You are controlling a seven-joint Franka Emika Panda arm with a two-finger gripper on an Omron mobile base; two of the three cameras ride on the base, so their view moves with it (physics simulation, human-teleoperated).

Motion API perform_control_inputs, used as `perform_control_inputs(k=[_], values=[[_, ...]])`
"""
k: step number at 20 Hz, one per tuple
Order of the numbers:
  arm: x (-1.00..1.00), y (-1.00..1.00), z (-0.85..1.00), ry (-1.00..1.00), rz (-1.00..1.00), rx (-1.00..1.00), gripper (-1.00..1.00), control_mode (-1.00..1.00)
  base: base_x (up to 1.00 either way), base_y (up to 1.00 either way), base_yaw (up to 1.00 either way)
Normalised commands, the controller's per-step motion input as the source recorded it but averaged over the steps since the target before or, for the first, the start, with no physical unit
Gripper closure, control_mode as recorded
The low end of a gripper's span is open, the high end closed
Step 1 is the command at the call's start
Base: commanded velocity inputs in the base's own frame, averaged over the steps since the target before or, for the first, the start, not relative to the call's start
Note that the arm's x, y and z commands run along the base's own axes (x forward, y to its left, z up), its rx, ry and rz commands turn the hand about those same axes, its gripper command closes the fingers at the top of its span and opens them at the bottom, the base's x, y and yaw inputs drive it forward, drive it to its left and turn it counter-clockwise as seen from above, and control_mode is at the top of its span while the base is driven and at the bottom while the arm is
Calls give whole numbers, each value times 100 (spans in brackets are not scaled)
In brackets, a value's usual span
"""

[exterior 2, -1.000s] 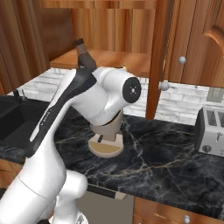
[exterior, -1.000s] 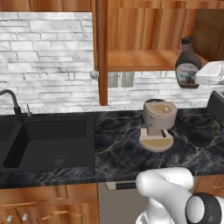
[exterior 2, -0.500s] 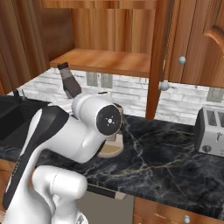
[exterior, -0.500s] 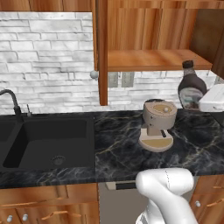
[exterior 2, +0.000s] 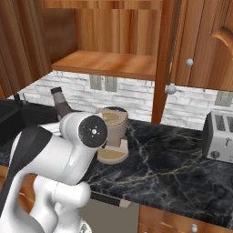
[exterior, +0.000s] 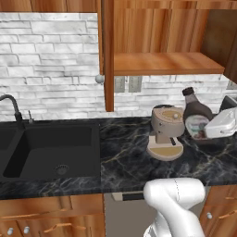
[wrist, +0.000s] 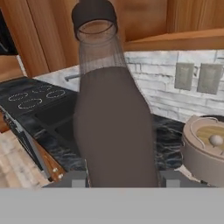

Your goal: Move the oil and vinegar bottle and syrup bottle from the cabinet to the dining counter.

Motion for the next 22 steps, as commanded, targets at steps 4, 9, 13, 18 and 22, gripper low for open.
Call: perform_control_inputs(k=[4, 9, 13, 18, 22], values=[[-16, 1, -23, 6, 6, 0, 100, -100, 0, 0, 0], [-12, 7, -22, 7, 4, -1, 100, -100, 0, 0, 0], [-14, 0, -25, 6, 6, 0, 100, -100, 0, 0, 0], [-16, 0, -23, 5, 6, 0, 100, -100, 0, 0, 0], [-26, 0, -15, 5, 5, 0, 100, -100, 0, 0, 0]])
